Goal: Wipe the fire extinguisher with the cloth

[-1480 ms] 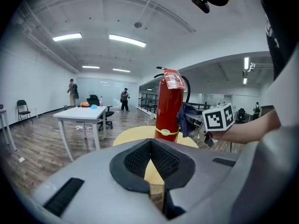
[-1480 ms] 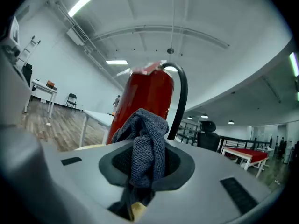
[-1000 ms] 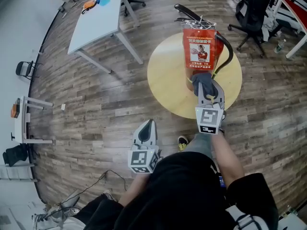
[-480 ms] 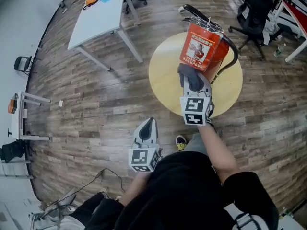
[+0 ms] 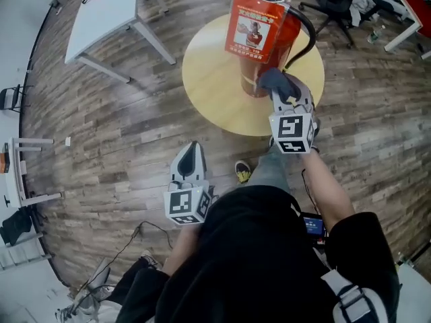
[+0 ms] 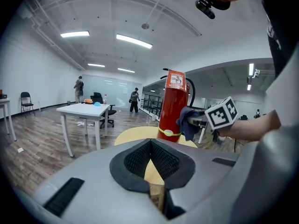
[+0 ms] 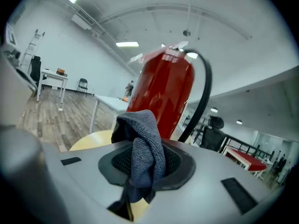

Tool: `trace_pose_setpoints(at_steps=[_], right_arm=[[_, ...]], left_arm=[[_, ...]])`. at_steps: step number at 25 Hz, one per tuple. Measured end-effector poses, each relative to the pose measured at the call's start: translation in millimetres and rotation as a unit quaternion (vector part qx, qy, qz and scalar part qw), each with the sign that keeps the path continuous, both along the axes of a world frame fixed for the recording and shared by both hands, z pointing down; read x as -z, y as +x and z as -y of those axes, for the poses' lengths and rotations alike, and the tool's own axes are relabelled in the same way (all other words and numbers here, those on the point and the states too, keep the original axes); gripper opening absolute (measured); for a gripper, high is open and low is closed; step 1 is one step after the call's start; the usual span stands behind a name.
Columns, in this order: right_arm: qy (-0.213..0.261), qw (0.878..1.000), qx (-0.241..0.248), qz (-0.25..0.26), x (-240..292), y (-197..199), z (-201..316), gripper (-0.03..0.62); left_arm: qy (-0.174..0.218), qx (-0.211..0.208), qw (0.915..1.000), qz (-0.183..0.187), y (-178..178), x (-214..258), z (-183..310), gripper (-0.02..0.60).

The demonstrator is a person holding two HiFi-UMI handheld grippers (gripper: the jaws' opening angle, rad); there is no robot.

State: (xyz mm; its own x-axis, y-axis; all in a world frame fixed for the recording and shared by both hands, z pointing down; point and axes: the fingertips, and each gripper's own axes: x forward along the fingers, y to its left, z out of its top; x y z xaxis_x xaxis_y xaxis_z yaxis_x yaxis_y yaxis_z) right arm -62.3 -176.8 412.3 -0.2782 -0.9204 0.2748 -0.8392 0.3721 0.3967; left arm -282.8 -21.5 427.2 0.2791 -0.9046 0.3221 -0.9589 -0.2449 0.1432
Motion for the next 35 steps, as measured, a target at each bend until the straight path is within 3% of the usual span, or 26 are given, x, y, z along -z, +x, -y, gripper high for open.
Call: trace_pose_setpoints(at_steps=[3, 6, 9, 12, 14, 18, 20, 22, 27, 35], right_arm=[[0.137, 0.990, 0.023, 0.018, 114, 7, -8, 0.092], [0.258, 0.966, 0.027, -0.001, 201, 13, -19, 0.092], [0.256, 0.965, 0.019, -0.050, 188, 15, -13, 0.092], [0.266, 0.963, 0.026, -0.042, 158, 7, -22, 0.087], [0.238, 0.970, 0.030, -0.023, 131, 4, -23, 0.087], [0.093, 0.995, 0.045, -0.005, 37, 4, -15, 0.089], [0.002, 0.998, 0.057, 0.018, -10, 5, -17, 0.089], [-0.059, 0.995, 0.053, 0.067, -34, 13, -25, 0.089], [-0.094, 0.988, 0.046, 0.110, -26, 47, -60, 0.089], [-0.091, 0.984, 0.050, 0.147, 8, 79, -105, 0.089]], left_arm=[[0.000, -0.009, 1.0000, -0.003, 8, -1, 1, 0.015], [0.001, -0.017, 0.9999, -0.004, 17, -2, 3, 0.015], [0.004, -0.021, 0.9998, -0.004, 25, -5, 2, 0.015], [0.005, -0.028, 0.9996, -0.004, 31, -6, 0, 0.016], [0.003, -0.032, 0.9995, -0.006, 32, -6, 2, 0.016], [-0.004, -0.043, 0.9990, -0.008, 37, -10, 4, 0.015], [-0.006, -0.050, 0.9987, -0.011, 44, -14, 4, 0.017], [-0.007, -0.060, 0.9981, -0.014, 53, -16, 4, 0.015], [-0.010, -0.087, 0.9959, -0.022, 77, -17, 1, 0.017], [0.003, -0.099, 0.9948, -0.024, 120, 0, 9, 0.015]])
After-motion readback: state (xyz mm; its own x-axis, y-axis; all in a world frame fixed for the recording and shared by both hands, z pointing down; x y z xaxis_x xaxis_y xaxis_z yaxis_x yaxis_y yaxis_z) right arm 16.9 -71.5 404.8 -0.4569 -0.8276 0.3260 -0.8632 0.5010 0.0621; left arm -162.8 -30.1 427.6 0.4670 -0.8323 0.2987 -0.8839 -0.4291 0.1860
